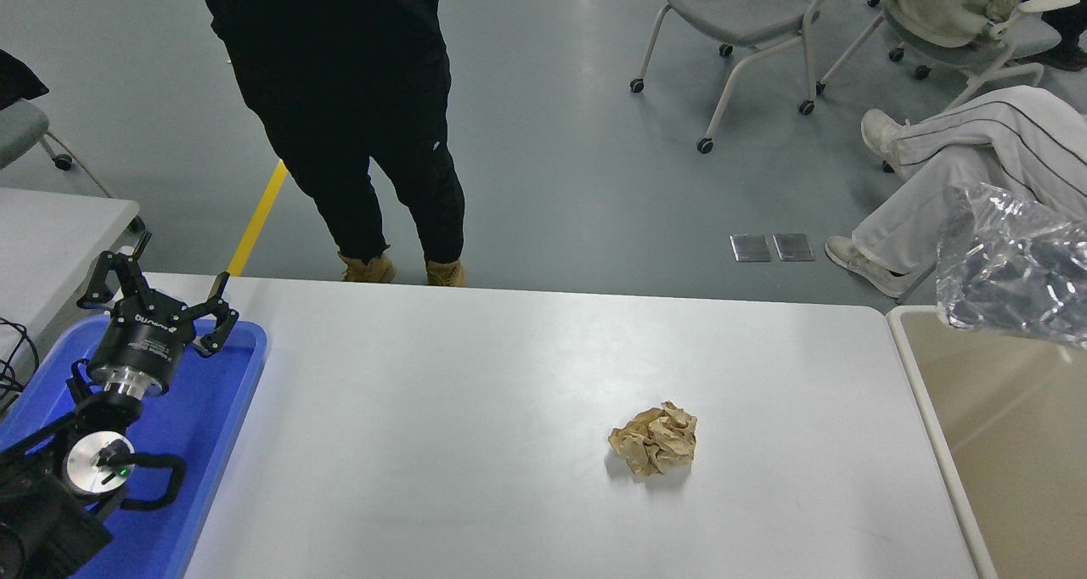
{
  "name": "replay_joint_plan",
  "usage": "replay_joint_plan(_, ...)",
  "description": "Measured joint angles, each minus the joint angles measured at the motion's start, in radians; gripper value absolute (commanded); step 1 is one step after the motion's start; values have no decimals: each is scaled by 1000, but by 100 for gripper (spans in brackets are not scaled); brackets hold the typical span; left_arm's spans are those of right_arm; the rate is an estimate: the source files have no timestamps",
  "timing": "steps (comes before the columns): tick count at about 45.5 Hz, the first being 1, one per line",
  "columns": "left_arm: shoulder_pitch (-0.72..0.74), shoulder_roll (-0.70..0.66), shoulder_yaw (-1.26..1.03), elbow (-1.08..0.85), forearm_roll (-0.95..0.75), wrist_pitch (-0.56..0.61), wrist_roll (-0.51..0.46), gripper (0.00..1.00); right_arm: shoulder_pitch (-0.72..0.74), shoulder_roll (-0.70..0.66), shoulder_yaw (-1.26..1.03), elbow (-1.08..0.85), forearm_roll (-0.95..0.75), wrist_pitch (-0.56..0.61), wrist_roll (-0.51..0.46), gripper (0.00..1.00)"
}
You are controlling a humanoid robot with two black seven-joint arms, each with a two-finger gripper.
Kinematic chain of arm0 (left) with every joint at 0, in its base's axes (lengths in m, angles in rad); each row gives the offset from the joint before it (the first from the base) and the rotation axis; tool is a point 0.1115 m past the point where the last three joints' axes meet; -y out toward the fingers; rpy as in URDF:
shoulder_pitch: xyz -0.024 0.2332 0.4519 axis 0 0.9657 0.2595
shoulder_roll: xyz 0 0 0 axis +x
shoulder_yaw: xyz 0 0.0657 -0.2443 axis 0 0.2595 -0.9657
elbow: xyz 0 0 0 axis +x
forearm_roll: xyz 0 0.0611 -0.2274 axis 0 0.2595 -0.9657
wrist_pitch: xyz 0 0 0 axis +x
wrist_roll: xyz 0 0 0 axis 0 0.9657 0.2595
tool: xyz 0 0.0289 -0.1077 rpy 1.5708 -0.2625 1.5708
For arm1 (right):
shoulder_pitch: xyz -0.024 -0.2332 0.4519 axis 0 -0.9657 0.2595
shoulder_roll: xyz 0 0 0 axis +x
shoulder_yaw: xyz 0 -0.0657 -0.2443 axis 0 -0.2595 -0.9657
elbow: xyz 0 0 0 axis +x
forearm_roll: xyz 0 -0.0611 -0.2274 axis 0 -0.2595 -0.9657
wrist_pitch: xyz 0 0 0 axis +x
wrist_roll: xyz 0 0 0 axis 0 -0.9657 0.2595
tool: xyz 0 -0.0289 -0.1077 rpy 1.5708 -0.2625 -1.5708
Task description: Clean the table surface
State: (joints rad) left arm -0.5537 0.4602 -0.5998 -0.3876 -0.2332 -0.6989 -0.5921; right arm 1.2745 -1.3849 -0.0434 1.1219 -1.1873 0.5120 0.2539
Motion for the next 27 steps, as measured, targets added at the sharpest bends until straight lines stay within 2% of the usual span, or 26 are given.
replay_joint_plan(27, 0, 0, 0, 0, 0, 1, 0, 100, -382, 405, 3, -625, 297, -318, -9, 0)
